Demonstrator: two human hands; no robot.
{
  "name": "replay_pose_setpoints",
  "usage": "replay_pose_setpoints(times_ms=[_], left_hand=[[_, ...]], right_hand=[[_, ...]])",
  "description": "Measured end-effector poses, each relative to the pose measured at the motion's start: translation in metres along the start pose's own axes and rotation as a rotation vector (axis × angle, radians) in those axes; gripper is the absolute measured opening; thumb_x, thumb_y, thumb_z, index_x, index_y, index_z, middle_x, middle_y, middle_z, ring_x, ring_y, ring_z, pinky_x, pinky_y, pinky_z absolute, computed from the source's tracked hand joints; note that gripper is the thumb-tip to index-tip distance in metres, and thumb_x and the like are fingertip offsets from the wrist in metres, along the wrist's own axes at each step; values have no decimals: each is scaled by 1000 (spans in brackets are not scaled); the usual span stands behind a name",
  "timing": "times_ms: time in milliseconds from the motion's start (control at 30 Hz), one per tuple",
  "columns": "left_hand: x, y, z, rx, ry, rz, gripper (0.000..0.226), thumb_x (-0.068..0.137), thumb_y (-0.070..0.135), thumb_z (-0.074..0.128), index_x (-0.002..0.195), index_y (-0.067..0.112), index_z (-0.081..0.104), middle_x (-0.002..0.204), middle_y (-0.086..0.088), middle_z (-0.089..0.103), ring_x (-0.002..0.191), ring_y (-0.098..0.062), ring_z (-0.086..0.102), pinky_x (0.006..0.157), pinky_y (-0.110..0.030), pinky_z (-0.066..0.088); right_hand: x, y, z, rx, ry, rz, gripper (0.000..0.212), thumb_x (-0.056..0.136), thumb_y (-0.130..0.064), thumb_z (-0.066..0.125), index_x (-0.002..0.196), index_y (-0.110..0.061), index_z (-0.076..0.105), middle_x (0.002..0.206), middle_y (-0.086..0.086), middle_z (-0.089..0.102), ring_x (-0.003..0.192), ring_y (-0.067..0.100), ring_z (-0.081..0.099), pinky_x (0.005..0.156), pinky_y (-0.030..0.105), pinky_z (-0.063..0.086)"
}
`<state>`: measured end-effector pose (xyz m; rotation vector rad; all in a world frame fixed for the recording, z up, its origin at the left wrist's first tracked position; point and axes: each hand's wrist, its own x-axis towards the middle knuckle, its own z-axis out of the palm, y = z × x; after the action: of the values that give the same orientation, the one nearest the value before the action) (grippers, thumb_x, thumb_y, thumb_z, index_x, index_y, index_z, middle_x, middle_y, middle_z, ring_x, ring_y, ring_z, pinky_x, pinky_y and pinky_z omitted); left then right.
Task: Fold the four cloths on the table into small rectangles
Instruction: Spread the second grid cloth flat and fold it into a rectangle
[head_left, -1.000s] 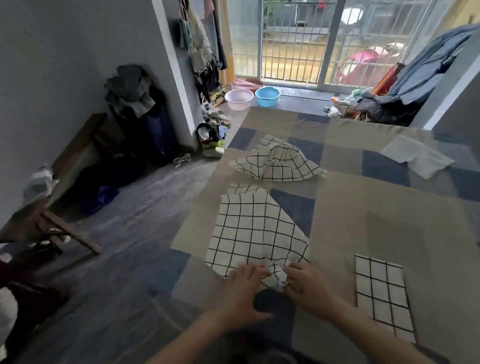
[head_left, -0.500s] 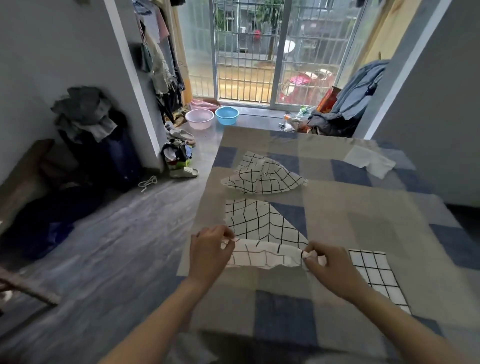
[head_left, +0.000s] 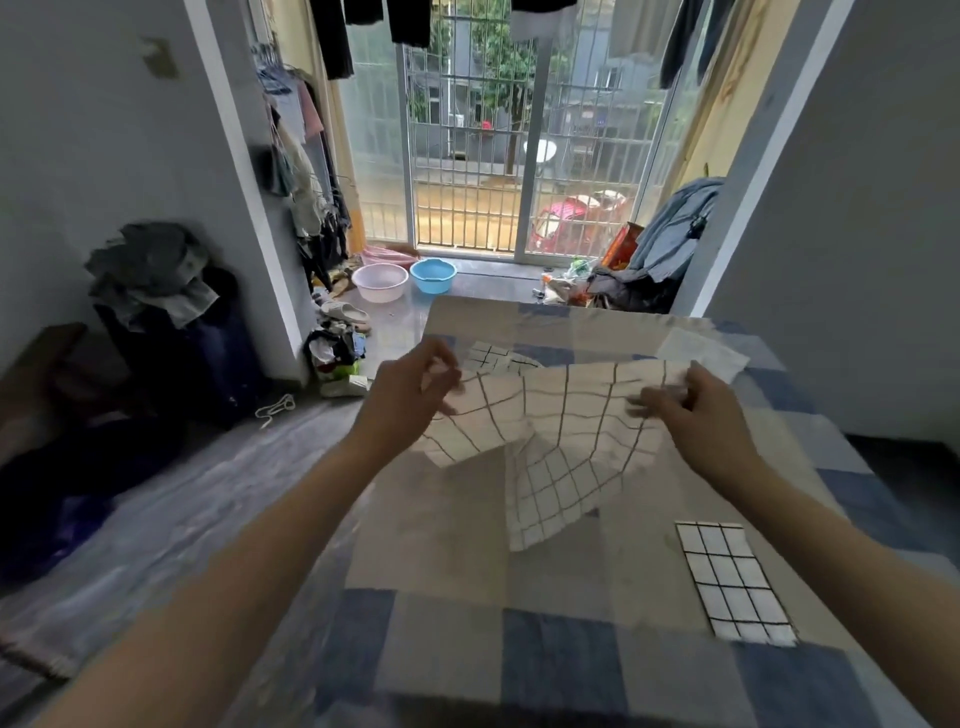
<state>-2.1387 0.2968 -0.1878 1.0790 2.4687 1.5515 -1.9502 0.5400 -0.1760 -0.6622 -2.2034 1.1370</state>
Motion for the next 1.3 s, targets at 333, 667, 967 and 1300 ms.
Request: replay_pose_setpoints(times_ms=[333,667,967,1300], left_hand=[[-18,49,-58,323,-952,-76,29,86,41,66,108,57,58,100,0,64,85,-15,61,85,-33,53],[9,7,-42,-296,-1124,-510,63,77,9,77,133,25,53,116,-1,68,99,-16,68,81,-25,55],[57,-97,80,278,-329,-492,27,85,12,67,111,18,60,94,-5,58,79,-19,55,56,-20,44],[52,-189,130,236,-140,-529,12,86,11,64,98,8,65,84,-3,63,81,-24,61,60,-24,39]], right_hand=[[-52,-10,-63,101,-725,337,23,84,-21,72,106,-17,66,91,0,75,84,15,70,72,23,55],[-5,8,-60,293,-861,650,39,66,-3,84,100,-7,66,82,10,71,66,16,68,56,25,56],[42,112,32,-177,48,350,40,89,-23,63,124,-9,48,121,12,55,106,26,55,87,39,45],[-90,178,123,-435,-736,-196,41,92,-41,48,131,-29,51,141,-9,47,122,11,50,99,24,40]])
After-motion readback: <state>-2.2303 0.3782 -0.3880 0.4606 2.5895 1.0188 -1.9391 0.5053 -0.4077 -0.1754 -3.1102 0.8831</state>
